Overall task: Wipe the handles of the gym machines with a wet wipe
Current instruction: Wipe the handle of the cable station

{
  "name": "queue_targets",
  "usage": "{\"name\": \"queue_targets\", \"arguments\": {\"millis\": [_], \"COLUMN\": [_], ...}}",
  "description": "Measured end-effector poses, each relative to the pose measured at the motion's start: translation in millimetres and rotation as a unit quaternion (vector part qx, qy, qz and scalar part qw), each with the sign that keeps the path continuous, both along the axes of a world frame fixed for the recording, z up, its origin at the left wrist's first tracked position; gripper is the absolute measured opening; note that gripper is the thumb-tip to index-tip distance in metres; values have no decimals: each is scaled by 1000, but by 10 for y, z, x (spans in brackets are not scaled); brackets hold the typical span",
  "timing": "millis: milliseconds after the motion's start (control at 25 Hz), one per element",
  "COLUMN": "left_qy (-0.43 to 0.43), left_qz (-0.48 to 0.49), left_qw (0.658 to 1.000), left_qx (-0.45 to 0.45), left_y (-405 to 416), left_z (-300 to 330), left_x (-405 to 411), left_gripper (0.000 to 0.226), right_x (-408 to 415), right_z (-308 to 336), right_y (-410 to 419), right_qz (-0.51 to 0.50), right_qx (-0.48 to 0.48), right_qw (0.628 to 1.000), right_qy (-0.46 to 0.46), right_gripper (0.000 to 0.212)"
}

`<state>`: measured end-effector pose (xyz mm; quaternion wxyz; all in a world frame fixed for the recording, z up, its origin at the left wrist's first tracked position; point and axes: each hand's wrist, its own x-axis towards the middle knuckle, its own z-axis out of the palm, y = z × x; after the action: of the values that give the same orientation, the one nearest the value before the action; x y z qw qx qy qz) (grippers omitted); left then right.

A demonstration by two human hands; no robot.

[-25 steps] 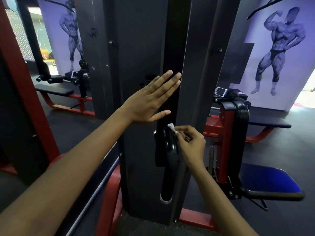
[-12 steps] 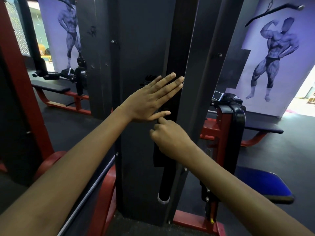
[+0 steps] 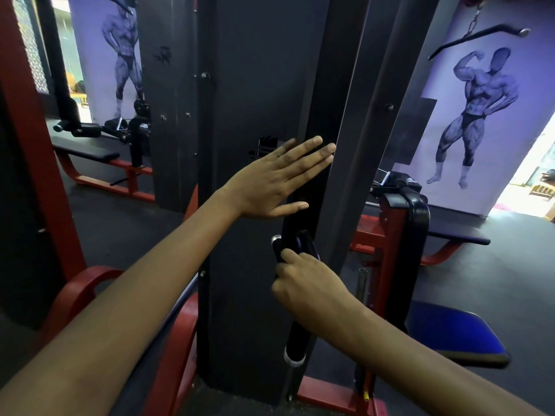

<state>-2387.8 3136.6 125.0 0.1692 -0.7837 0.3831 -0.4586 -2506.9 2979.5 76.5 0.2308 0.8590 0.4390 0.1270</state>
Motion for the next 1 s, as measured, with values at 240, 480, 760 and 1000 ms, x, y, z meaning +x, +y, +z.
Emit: {"name": "queue_targets", "arguments": {"millis": [240, 480, 760, 1000], "left_qy": [-2, -1, -11, -18], "left_qz": [2, -1, -3, -4], "left_qw": [1000, 1000, 1000, 999], "left_qx": [2, 4, -16, -26], "left_y": [6, 1, -23, -77], "left_z": [-1, 4, -33, -78], "left_x": [28, 53, 65, 60], "left_gripper": [73, 72, 72, 71], "right_x": [250, 602, 449, 171], "right_z": [43, 74, -251, -669], "right_y": [22, 64, -477, -657], "right_qz": [40, 67, 81, 105], "right_qx": [65, 137, 325, 444], "right_qw": [996, 980, 938, 881], "right_qy": [-51, -127, -86, -125], "right_gripper": [5, 24, 24, 22]}}
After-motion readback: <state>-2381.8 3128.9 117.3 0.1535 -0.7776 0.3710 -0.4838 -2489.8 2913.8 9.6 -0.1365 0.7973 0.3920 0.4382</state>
